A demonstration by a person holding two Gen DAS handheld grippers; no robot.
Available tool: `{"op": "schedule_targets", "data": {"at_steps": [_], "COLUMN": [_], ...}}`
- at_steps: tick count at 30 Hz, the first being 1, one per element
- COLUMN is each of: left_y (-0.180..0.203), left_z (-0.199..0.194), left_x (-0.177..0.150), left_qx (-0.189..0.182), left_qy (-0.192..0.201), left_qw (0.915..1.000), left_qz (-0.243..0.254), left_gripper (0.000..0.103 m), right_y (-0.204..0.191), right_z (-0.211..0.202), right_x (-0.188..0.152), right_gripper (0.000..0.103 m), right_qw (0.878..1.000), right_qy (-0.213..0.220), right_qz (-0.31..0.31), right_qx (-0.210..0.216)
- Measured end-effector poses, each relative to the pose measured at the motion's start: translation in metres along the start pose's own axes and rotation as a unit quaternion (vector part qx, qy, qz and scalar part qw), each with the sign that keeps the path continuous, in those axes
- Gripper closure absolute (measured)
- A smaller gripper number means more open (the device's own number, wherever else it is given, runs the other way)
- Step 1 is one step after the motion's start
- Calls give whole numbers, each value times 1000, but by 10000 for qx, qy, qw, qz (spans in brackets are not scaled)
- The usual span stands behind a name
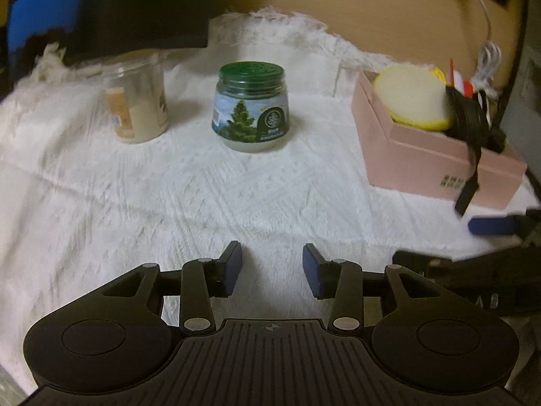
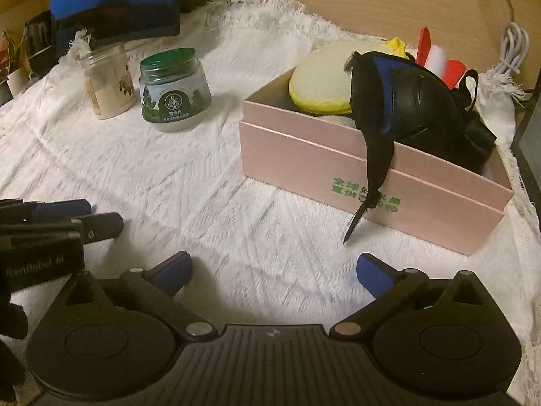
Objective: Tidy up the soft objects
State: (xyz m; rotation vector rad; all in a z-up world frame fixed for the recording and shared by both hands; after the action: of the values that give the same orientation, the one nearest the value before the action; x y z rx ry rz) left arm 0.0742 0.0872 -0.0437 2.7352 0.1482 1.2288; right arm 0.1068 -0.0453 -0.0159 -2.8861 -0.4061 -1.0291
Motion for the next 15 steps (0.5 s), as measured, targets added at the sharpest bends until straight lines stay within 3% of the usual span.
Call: {"op": "schedule_targets", "data": {"at_steps": [6,10,15], "left_y": [7,8,10], "left_z": [0,-2,-3], "left_x": [-4,-8,-10], "left_qx": [237,334,448], "left_qy": [112,233,350], "left_qw": [9995,9991,9984], "left_qz": [164,72,60], "left_gripper": [59,59,59], "right_y": [1,4,1], "right_z": [6,5,4], "right_x": [8,2,0], "right_gripper": [0,0,0], "right_qw": [9998,9990,9981], "right_qy": [-48,428,561], "right_qz": [126,117,207], "right_qx": [-161,-64,-176]}}
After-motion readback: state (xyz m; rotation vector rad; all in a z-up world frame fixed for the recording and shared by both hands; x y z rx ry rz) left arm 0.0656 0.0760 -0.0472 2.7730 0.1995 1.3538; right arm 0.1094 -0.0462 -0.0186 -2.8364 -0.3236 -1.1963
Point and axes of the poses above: each gripper's, at about its wrist camera, not at the fingertips, and z roughly the way its jaws point, y to its right, x to its top, the point moved 6 cm from there along z, roughly the way its jaws point, and after that the axes turned 7 degrees about -x, right-handed, at the moved point
